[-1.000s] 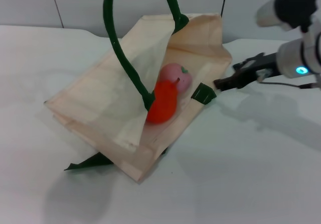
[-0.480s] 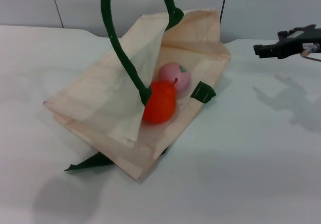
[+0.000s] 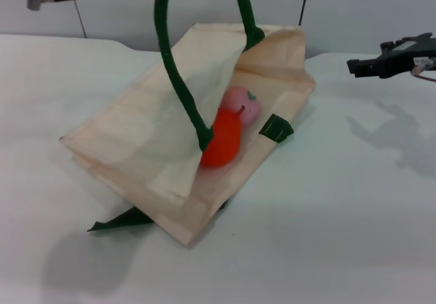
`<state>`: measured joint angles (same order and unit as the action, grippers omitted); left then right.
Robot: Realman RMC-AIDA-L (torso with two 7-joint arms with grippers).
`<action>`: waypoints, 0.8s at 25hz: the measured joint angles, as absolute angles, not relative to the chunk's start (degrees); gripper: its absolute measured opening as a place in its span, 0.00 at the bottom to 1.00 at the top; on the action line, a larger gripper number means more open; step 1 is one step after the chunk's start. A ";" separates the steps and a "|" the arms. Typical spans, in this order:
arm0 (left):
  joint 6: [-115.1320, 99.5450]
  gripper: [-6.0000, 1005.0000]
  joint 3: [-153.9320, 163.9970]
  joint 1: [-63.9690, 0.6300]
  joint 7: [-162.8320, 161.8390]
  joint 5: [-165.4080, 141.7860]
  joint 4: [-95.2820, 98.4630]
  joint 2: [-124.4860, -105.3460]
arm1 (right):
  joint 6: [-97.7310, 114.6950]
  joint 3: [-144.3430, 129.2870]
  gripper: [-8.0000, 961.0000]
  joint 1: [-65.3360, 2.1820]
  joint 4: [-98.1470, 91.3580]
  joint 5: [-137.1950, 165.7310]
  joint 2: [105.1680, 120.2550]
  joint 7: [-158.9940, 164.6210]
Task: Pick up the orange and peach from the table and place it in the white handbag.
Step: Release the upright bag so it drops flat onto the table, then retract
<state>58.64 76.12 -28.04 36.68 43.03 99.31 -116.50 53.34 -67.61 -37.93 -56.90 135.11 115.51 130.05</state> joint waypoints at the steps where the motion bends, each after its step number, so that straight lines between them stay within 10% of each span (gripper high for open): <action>1: 58.14 0.19 76.12 -28.06 37.50 44.50 98.31 -116.50 | 53.36 -67.57 0.83 -37.94 -56.88 135.12 115.50 130.05; 8: 57.19 0.37 75.74 -28.33 44.52 55.33 93.08 -116.35 | 53.37 -67.31 0.83 -37.94 -56.76 135.15 115.55 130.08; 20: 57.77 0.39 73.82 -28.45 54.99 68.60 86.22 -116.20 | 54.06 -66.01 0.83 -37.70 -56.68 135.26 115.41 130.08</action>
<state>57.77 73.82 -28.45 54.99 68.60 86.22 -116.20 54.06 -66.01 -37.70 -56.68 135.26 115.41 130.08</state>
